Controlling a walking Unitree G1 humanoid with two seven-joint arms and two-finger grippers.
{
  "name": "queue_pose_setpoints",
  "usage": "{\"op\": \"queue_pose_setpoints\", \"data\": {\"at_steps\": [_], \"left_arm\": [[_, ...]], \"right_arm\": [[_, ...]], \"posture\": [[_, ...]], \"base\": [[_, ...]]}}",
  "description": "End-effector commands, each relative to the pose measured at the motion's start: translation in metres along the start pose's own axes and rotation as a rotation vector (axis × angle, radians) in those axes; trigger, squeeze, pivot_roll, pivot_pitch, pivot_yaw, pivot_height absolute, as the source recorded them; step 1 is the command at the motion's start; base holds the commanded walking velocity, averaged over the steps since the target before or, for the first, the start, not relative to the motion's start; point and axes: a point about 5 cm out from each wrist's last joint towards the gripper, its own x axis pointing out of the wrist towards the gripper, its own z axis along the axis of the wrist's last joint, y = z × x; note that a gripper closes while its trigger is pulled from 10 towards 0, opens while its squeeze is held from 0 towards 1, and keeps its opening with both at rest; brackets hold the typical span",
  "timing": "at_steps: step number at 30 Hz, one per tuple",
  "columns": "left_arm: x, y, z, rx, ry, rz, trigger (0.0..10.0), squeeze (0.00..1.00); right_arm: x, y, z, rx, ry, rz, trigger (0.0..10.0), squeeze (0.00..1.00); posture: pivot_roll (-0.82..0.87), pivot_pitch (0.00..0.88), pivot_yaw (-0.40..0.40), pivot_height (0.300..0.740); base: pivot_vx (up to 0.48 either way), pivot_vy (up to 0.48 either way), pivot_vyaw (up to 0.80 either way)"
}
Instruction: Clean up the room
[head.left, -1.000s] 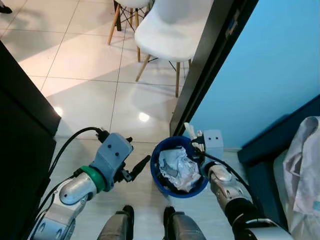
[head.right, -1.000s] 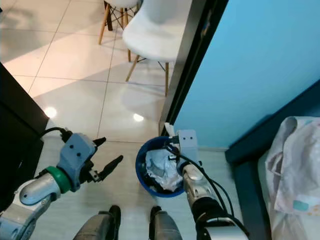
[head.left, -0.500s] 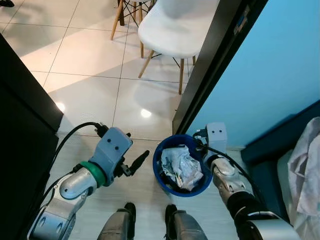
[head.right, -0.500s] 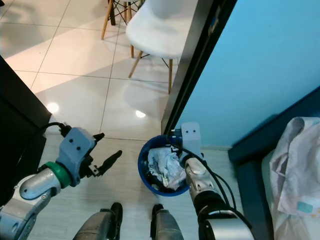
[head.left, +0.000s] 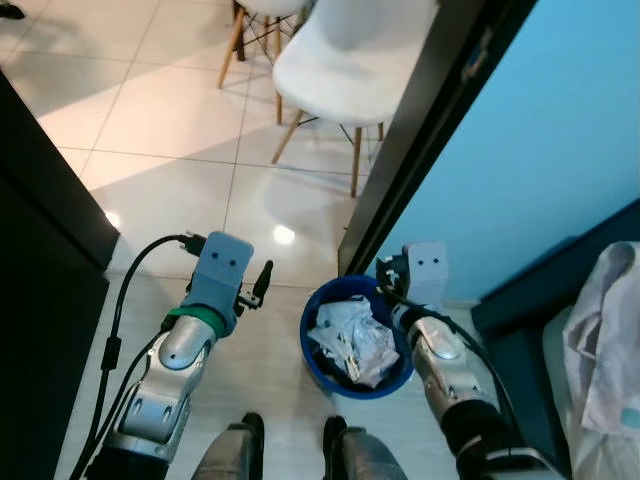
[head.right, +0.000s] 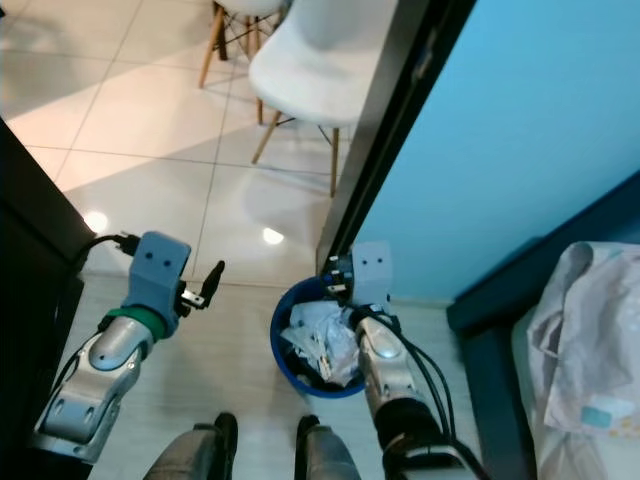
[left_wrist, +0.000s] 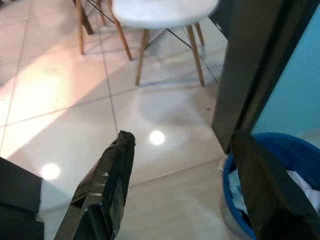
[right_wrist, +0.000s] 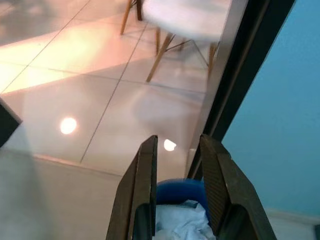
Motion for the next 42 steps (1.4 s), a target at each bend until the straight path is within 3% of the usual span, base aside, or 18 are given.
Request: {"op": "queue_pose_setpoints", "data": {"at_steps": [1, 5, 11, 23, 42], "left_arm": [[-0.002, -0.003, -0.008, 0.008, 0.02, 0.011, 10.0, 0.0], [0.001, -0.004, -0.009, 0.03, 0.01, -0.014, 10.0, 0.0], [0.012, -0.007, -0.013, 0.049, -0.007, -0.04, 10.0, 0.0], [0.018, -0.008, -0.007, 0.033, -0.053, -0.001, 10.0, 0.0], [0.021, -0.011, -0.008, 0.023, -0.068, -0.005, 10.0, 0.0]], "right_arm": [[-0.005, -0.003, 0.001, -0.004, -0.032, -0.029, 10.0, 0.0], [-0.015, -0.015, 0.006, -0.006, -0.079, -0.137, 10.0, 0.0], [-0.031, -0.019, 0.002, -0.05, -0.073, -0.134, 10.0, 0.0], [-0.018, -0.009, 0.012, -0.071, -0.068, -0.1, 10.0, 0.0], [-0.021, -0.01, 0.009, -0.08, -0.031, -0.116, 10.0, 0.0]], "posture": [[-0.07, 0.095, 0.012, 0.723], [-0.09, 0.071, 0.037, 0.723], [-0.14, 0.057, 0.063, 0.723], [-0.12, 0.059, 0.036, 0.723], [-0.12, 0.08, 0.042, 0.723]], "base": [[0.0, 0.0, 0.0], [0.0, 0.0, 0.0], [-0.167, 0.0, 0.0], [-0.345, 0.0, 0.0], [-0.35, 0.0, 0.0]]}}
